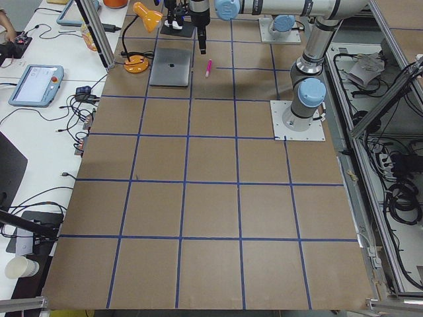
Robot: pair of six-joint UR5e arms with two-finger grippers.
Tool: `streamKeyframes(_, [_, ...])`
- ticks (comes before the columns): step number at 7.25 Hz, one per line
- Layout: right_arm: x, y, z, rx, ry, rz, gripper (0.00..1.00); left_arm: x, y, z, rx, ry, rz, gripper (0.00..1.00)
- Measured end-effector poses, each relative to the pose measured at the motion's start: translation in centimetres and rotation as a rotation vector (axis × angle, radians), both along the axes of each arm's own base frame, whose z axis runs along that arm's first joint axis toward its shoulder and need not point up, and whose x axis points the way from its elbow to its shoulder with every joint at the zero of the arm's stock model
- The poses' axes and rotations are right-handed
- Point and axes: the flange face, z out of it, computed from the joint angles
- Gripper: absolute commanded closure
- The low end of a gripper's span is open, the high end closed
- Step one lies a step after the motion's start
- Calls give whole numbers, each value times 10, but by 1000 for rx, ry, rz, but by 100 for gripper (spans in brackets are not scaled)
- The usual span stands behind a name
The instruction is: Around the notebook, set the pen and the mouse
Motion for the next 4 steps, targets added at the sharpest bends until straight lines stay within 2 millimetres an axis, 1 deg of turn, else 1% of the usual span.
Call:
streamKeyframes(1, [0, 1, 7, 2, -1, 0, 0, 1, 0, 1, -3, 0, 4, 0])
streamKeyframes(2, [0, 5, 24, 11, -1, -1, 0, 3, 0, 2, -4, -1, 7, 0])
streamKeyframes(3, [2, 16, 53, 31, 1, -2, 0, 4, -1, 2, -4, -3, 9, 0])
streamKeyframes(4, [4, 35, 91, 63, 8, -3, 0, 6, -1, 2, -4, -6, 9, 0])
